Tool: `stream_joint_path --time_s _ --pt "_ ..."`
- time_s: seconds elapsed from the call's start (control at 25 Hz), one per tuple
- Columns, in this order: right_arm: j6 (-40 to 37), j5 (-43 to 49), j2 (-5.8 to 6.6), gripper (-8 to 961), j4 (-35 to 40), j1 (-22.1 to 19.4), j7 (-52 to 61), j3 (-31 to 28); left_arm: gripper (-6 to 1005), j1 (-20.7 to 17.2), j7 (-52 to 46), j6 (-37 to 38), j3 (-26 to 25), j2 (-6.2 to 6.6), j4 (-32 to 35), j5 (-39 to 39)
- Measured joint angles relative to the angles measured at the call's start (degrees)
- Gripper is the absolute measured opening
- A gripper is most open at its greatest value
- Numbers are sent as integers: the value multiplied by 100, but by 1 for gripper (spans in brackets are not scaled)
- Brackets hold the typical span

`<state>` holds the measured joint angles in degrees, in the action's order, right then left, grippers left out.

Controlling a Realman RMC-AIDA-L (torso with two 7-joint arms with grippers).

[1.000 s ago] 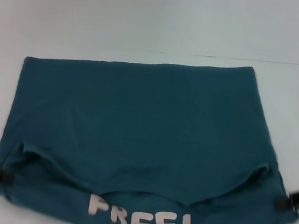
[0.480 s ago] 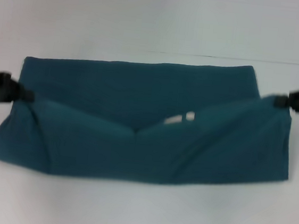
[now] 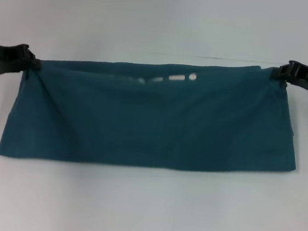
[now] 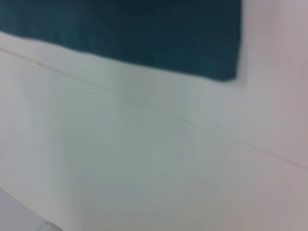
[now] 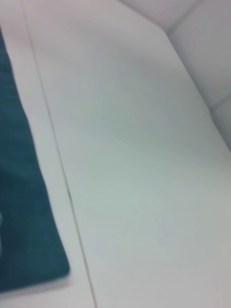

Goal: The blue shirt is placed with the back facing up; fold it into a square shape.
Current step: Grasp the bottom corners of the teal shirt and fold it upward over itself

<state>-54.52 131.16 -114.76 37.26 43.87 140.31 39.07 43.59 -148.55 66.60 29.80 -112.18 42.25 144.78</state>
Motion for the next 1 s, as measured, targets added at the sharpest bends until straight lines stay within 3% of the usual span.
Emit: stream_joint_path --time_s 0.12,0.64,1.0 --pt "764 13 -107 103 -214 131 0 213 76 -17 -133 -368 107 -44 -24 5" --pt "1581 28 -117 107 -487 557 -29 751 99 20 -273 -919 105 -113 -115 -46" --pt "1822 33 -127 111 -696 637 -32 883 115 78 -277 -1118 103 -150 -150 -49"
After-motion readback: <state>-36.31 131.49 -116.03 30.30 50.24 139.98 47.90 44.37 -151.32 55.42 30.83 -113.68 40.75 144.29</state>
